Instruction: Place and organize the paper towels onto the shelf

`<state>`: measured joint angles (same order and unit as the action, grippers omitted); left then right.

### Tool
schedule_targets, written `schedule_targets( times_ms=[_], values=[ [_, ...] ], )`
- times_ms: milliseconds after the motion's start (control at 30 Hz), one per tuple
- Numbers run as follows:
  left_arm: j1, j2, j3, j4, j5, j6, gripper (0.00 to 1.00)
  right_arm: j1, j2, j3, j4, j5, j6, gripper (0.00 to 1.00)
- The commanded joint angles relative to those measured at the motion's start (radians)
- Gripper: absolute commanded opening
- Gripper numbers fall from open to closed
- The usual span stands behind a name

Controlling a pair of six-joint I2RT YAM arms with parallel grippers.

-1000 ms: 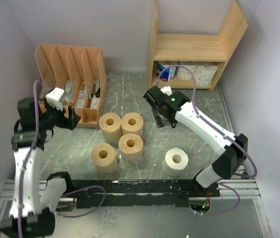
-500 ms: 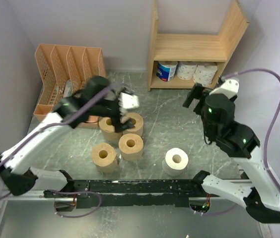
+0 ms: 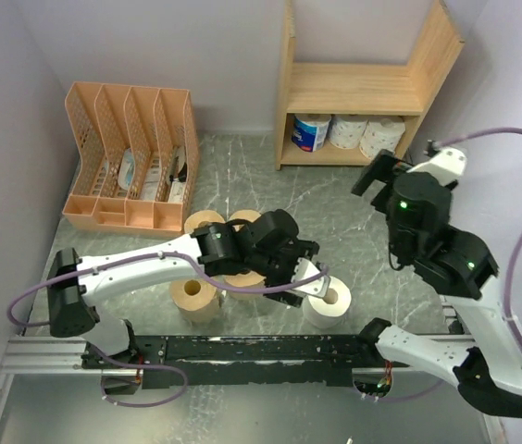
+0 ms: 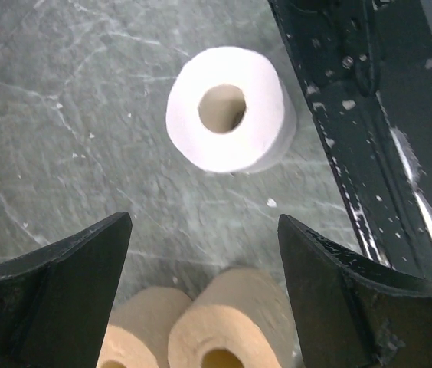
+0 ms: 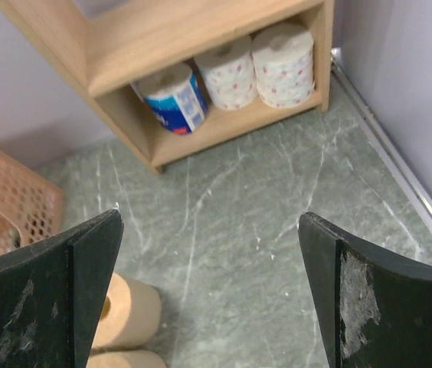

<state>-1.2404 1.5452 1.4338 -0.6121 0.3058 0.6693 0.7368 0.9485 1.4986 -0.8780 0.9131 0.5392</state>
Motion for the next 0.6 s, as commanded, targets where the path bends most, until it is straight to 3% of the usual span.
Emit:
schedule_targets(
  times_ms=[0,133,333,467,567],
  values=[
    [-0.042,0.09,0.021,0.158,0.004,0.042,0.89,-0.002,-0.03,0.051,0.029,0.083,0.056,0.99],
    [-0.101,0.157,0.01,0.237,-0.081,0.084,0.89,-0.002,-0.044,0.048,0.09,0.085,0.016,0.99],
    [-0.14,0.229,0.009,0.249,-0.099,0.107,0.87,-0.002,-0.012,0.058,0.093,0.059,-0.023,0.99],
    [-0.167,0.273,0.02,0.239,-0.115,0.139,0.73,-0.002,-0.025,0.03,0.099,0.057,-0.041,0.99],
    [-0.177,0.303,0.01,0.264,-0.163,0.16,0.73,-0.001,-0.05,0.008,0.107,0.063,-0.059,0.99]
  ],
)
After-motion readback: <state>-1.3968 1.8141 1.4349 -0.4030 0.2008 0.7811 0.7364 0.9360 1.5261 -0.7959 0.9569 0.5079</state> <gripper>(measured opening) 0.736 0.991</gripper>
